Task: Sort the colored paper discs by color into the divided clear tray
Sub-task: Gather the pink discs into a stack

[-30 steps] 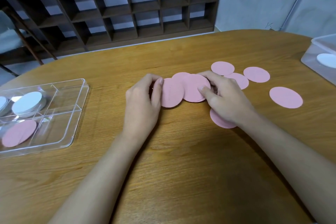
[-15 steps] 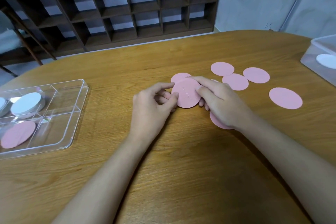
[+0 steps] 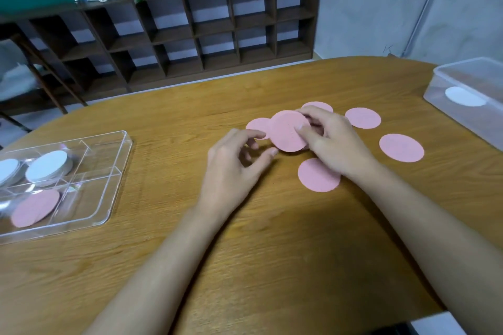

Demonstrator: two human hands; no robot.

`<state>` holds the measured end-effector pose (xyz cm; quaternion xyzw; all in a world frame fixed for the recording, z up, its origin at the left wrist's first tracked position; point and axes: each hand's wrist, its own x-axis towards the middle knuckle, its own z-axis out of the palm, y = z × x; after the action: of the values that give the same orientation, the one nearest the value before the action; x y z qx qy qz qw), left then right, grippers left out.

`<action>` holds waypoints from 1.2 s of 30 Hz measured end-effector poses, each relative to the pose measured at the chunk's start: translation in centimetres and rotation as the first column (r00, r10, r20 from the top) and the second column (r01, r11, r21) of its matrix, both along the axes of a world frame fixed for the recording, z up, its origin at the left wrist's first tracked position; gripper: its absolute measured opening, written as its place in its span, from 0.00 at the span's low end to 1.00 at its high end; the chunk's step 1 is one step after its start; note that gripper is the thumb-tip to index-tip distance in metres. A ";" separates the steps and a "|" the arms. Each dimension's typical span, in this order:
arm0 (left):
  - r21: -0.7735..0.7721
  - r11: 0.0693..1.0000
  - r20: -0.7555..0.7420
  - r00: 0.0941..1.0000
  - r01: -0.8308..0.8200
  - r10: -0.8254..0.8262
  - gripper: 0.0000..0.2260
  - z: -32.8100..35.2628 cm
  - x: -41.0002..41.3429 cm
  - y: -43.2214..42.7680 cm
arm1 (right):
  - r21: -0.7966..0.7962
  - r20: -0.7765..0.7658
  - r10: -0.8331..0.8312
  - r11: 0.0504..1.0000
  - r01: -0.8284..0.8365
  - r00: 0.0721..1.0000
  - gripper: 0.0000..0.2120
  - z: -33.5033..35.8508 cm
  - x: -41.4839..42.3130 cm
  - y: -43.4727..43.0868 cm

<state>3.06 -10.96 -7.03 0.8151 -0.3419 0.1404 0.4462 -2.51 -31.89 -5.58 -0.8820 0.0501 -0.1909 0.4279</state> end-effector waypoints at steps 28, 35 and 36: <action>-0.355 0.928 -0.420 0.867 0.113 -0.267 0.08 -1.6 1.4 -3.7 | 0.094 0.020 -0.013 0.996 0.011 1.000 0.19 -1.9 -0.2 -2.1; -0.291 0.954 -0.416 0.908 -0.075 -0.056 0.12 -1.5 1.0 -3.5 | 0.127 -0.001 0.067 0.990 -0.067 0.998 0.19 -1.5 -0.5 -1.1; -0.257 0.961 -0.401 0.916 -0.099 -0.013 0.11 -1.4 0.9 -3.5 | 0.128 -0.012 0.073 0.989 -0.071 0.997 0.19 -1.6 -0.5 -1.1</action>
<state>3.99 -14.41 -8.45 0.7648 -0.2028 0.0268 0.6109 -2.97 -32.99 -7.15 -0.8556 0.0338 -0.1645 0.4896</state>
